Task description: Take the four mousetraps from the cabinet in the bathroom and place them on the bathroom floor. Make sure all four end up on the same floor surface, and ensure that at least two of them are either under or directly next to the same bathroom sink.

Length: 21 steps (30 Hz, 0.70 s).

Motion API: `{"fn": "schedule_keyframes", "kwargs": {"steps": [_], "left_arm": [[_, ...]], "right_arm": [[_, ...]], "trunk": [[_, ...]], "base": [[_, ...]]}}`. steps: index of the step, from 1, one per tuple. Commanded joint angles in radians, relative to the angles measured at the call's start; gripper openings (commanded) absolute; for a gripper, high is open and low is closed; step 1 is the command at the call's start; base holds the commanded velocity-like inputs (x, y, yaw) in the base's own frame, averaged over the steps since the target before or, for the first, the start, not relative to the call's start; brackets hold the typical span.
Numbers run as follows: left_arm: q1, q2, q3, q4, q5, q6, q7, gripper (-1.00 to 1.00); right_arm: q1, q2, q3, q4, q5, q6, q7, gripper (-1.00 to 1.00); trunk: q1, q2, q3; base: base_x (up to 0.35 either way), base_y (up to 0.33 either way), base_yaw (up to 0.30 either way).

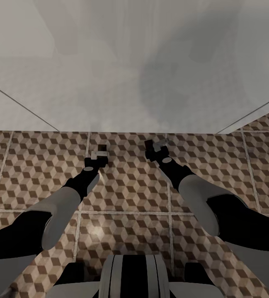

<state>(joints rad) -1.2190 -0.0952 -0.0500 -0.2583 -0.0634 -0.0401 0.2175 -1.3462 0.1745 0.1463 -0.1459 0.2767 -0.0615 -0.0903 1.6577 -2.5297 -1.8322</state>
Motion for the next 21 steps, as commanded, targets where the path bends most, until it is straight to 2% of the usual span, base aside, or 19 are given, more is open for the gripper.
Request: {"fn": "schedule_keyframes", "kwargs": {"steps": [1, 19, 20, 21], "left_arm": [[0.0, 0.0, -0.005, 0.002, -0.007, -0.002, 0.008, -1.0], [0.004, -0.001, -0.005, 0.006, -0.007, -0.001, 0.008, -1.0], [0.004, -0.001, -0.005, 0.006, -0.007, -0.001, 0.008, -1.0], [0.004, -0.001, -0.005, 0.006, -0.007, -0.001, 0.008, -1.0]], "right_arm": [[-0.001, 0.0, 0.006, 0.002, -0.001, -0.003, -0.003, -1.0], [-0.001, 0.0, 0.006, 0.002, -0.001, -0.003, -0.002, -1.0], [-0.001, 0.0, 0.006, 0.002, -0.001, -0.003, -0.002, 1.0], [-0.001, 0.0, 0.006, 0.002, -0.001, -0.003, -0.002, 1.0]], "trunk": [[0.0, 0.0, 0.0], [0.0, 0.0, 0.0], [0.0, 0.0, 0.0], [0.0, 0.0, 0.0]], "base": [[0.0, 0.0, 0.0], [0.0, 0.0, 0.0], [0.0, 0.0, 0.0], [0.0, 0.0, 0.0]]}}
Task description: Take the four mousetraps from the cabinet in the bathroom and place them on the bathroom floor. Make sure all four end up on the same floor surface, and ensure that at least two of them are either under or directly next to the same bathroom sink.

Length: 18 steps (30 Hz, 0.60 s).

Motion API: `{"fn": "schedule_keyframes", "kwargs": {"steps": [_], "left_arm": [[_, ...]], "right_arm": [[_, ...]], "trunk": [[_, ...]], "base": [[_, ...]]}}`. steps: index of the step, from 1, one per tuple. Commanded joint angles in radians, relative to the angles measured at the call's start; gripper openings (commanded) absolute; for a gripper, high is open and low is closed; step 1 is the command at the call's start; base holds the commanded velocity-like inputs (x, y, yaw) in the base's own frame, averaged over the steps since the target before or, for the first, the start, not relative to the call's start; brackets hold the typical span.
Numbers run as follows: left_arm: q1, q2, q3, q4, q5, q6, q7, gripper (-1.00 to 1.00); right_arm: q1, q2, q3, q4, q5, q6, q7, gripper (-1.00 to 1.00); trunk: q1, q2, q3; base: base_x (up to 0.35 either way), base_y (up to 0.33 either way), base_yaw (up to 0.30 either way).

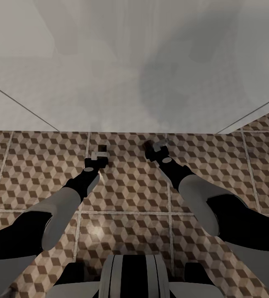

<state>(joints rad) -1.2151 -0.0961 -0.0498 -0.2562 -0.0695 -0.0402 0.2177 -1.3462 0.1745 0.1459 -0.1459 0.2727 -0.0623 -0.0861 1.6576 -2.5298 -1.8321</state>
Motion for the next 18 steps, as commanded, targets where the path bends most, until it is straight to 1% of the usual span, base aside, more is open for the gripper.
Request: {"fn": "schedule_keyframes", "kwargs": {"steps": [1, 18], "left_arm": [[0.0, 0.0, -0.005, 0.004, -0.001, -0.001, 0.008, -1.0], [0.0, 0.0, -0.005, 0.004, -0.001, -0.002, 0.008, -1.0]], "right_arm": [[-0.001, 0.0, 0.006, 0.002, 0.003, -0.002, -0.006, 1.0], [-0.001, 0.0, 0.006, 0.003, 0.002, -0.003, -0.004, 1.0]], "trunk": [[0.0, 0.0, -0.001], [0.0, 0.0, -0.001]], "base": [[0.0, 0.0, 0.0], [0.0, 0.0, 0.0]]}}
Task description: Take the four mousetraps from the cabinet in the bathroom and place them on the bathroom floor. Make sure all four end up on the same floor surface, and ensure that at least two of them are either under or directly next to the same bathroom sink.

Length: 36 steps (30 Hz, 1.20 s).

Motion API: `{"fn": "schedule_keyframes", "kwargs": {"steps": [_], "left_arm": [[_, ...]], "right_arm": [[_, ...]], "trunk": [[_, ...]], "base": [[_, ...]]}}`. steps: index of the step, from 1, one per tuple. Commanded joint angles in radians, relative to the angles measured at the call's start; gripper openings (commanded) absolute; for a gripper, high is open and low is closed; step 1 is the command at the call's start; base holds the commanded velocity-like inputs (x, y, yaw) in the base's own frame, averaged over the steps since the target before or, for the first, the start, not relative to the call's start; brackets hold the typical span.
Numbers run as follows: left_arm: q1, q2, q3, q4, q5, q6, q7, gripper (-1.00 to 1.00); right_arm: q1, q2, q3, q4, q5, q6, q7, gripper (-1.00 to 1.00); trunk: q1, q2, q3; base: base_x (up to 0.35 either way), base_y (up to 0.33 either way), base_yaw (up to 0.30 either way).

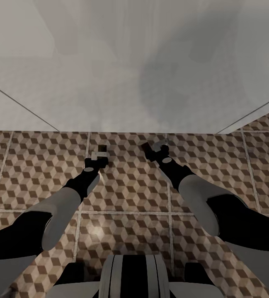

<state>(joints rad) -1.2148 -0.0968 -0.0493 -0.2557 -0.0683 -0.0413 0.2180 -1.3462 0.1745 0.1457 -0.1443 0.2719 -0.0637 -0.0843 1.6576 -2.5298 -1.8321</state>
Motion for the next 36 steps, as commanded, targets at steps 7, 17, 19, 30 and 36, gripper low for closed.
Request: {"fn": "schedule_keyframes", "kwargs": {"steps": [7, 17, 19, 30, 36], "left_arm": [[0.0, 0.0, -0.006, 0.004, -0.002, -0.001, 0.008, -1.0], [0.0, 0.0, -0.006, 0.004, -0.002, -0.002, 0.008, -1.0], [0.0, 0.0, -0.006, 0.004, -0.002, -0.002, 0.008, -1.0], [0.0, 0.001, -0.006, 0.004, -0.002, -0.002, 0.008, 1.0], [0.0, 0.001, -0.006, 0.004, -0.002, -0.002, 0.008, 1.0]], "right_arm": [[-0.001, 0.0, 0.006, 0.002, 0.003, -0.002, -0.006, 1.0], [-0.001, 0.0, 0.006, 0.003, 0.003, -0.002, -0.005, 1.0], [-0.001, 0.0, 0.006, 0.003, 0.003, -0.002, -0.005, 1.0], [-0.001, 0.0, 0.006, 0.003, 0.003, -0.002, -0.005, 1.0], [-0.001, 0.0, 0.006, 0.003, 0.003, -0.002, -0.005, 1.0]], "trunk": [[0.0, 0.0, 0.0], [0.0, 0.0, 0.0], [0.0, 0.0, 0.0], [0.0, 0.0, 0.0], [0.0, 0.0, 0.0]], "base": [[0.0, 0.0, 0.0], [0.0, 0.0, 0.0], [0.0, 0.0, 0.0], [0.0, 0.0, 0.0], [0.0, 0.0, 0.0]]}}
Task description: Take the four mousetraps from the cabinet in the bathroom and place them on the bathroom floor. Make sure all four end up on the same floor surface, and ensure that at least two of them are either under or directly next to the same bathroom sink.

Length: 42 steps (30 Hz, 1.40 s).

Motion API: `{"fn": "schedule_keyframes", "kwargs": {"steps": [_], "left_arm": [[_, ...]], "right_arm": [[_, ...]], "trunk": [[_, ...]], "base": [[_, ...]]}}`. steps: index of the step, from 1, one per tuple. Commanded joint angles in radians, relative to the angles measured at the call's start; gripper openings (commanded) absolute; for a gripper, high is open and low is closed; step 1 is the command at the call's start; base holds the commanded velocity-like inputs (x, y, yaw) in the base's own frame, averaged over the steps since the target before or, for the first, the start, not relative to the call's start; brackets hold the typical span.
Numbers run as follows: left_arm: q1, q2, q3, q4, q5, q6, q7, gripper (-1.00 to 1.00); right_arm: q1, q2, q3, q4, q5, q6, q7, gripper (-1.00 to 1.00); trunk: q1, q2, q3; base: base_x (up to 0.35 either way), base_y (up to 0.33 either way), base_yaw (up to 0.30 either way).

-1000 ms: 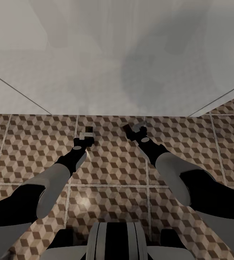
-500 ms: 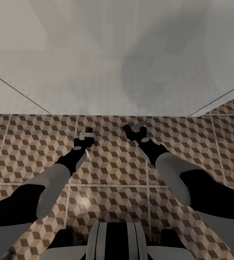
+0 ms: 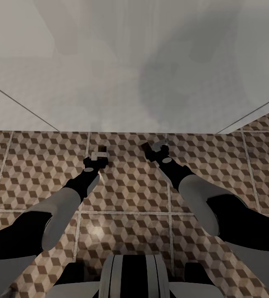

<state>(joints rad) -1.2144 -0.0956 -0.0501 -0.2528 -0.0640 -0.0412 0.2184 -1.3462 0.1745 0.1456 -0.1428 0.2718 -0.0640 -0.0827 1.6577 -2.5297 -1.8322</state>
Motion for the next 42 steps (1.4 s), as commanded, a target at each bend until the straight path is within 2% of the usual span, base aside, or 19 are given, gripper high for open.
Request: {"fn": "schedule_keyframes", "kwargs": {"steps": [1, 14, 42], "left_arm": [[-0.001, 0.0, -0.005, 0.001, -0.007, -0.002, 0.007, 1.0], [0.0, 0.0, -0.005, 0.001, -0.007, -0.002, 0.007, 1.0], [0.012, 0.0, -0.005, 0.0, -0.007, -0.002, 0.007, 1.0]], "right_arm": [[-0.001, 0.0, 0.006, 0.002, 0.003, -0.002, -0.006, 1.0], [-0.001, 0.0, 0.006, 0.002, 0.003, -0.002, -0.005, 1.0], [-0.001, 0.0, 0.006, 0.003, 0.003, -0.002, -0.005, 1.0]], "trunk": [[0.0, 0.0, 0.0], [0.0, 0.0, 0.0], [0.0, 0.0, 0.0]], "base": [[0.0, 0.0, 0.0], [-0.042, -0.009, 0.0], [-0.309, -0.053, 0.0]]}}
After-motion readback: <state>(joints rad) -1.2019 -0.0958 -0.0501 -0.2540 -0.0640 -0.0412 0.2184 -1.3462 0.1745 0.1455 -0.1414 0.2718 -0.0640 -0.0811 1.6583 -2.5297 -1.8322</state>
